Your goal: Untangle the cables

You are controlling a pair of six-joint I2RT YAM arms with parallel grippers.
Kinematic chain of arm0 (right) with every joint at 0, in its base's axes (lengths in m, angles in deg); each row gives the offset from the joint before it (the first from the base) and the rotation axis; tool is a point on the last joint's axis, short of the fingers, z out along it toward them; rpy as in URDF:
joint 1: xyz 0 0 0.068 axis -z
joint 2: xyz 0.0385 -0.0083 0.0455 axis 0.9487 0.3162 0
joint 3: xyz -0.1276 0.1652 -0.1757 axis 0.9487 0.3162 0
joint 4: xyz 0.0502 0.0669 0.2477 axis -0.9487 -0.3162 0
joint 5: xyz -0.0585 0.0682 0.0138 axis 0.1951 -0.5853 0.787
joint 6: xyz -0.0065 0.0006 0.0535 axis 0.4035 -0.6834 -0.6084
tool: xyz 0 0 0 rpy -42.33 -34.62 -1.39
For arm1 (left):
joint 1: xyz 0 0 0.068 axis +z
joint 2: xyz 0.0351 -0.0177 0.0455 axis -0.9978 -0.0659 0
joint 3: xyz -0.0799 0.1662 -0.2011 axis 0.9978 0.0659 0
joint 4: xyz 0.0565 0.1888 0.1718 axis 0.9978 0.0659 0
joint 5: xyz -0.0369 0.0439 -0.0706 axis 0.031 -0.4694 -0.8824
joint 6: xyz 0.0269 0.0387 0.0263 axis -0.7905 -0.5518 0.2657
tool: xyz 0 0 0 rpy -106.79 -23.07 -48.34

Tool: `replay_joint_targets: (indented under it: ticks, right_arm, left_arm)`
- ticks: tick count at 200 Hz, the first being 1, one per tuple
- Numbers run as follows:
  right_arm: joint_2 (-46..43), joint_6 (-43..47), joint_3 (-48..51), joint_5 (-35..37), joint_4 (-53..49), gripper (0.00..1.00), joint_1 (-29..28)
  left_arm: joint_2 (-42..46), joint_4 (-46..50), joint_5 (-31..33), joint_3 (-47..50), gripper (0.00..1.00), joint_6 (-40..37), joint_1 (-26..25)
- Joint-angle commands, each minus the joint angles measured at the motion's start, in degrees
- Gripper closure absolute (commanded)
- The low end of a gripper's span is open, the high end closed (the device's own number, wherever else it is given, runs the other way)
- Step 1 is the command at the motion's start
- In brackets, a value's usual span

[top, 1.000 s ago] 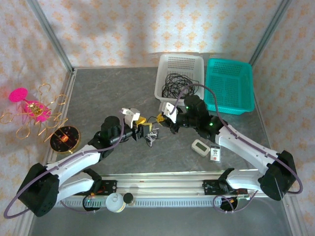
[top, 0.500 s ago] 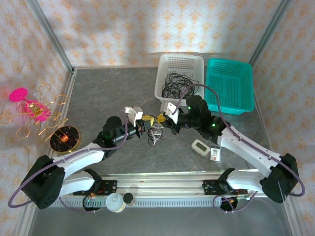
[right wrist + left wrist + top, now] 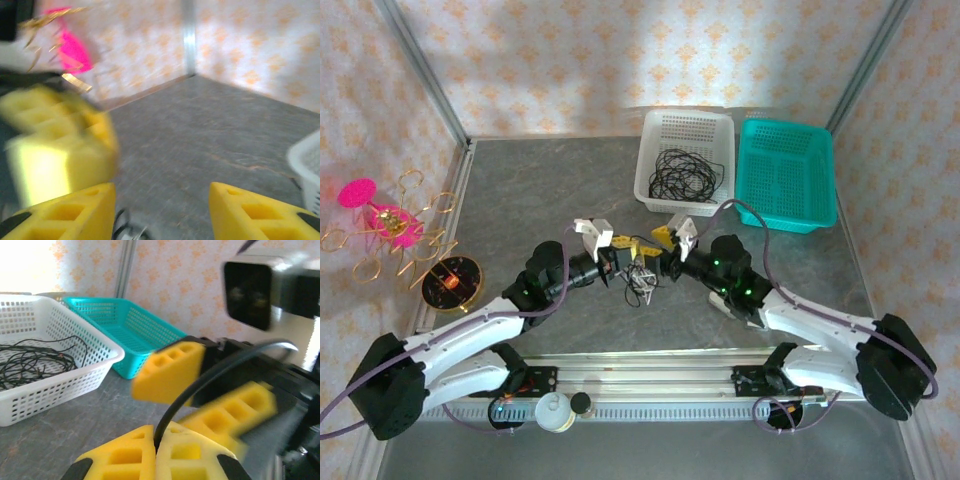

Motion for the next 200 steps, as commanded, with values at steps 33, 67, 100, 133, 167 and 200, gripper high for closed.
replay_joint_targets:
  ticks: [33,67,100,133,167,200]
  right_arm:
    - [6.2,-20.8,-0.8,15.6,14.8,0.47,-0.1]
    - [12.2,-26.3,-0.1,16.1,13.6,0.47,-0.1]
    - [14.9,-26.9,3.5,17.5,13.7,0.46,-0.1]
    - [19.6,-25.3,2.9,18.7,9.8,0.32,-0.2]
    - [25.0,-24.8,2.7,22.8,9.0,0.32,-0.2]
    - [27.9,-24.6,2.9,29.3,8.3,0.31,-0.2]
  left_arm:
    - [1.3,5.1,1.9,-4.4,1.00,0.0,-2.6]
    - [2.5,4.5,5.0,-6.2,1.00,-0.1,-3.7]
    - [4.6,5.0,7.7,-7.7,1.00,-1.5,-3.7]
    - [5.1,5.9,8.1,-11.3,1.00,-3.0,-3.7]
    - [5.1,8.2,7.4,-16.5,1.00,-3.4,-3.7]
    - [6.2,10.4,7.1,-20.3,1.00,-3.6,-3.7]
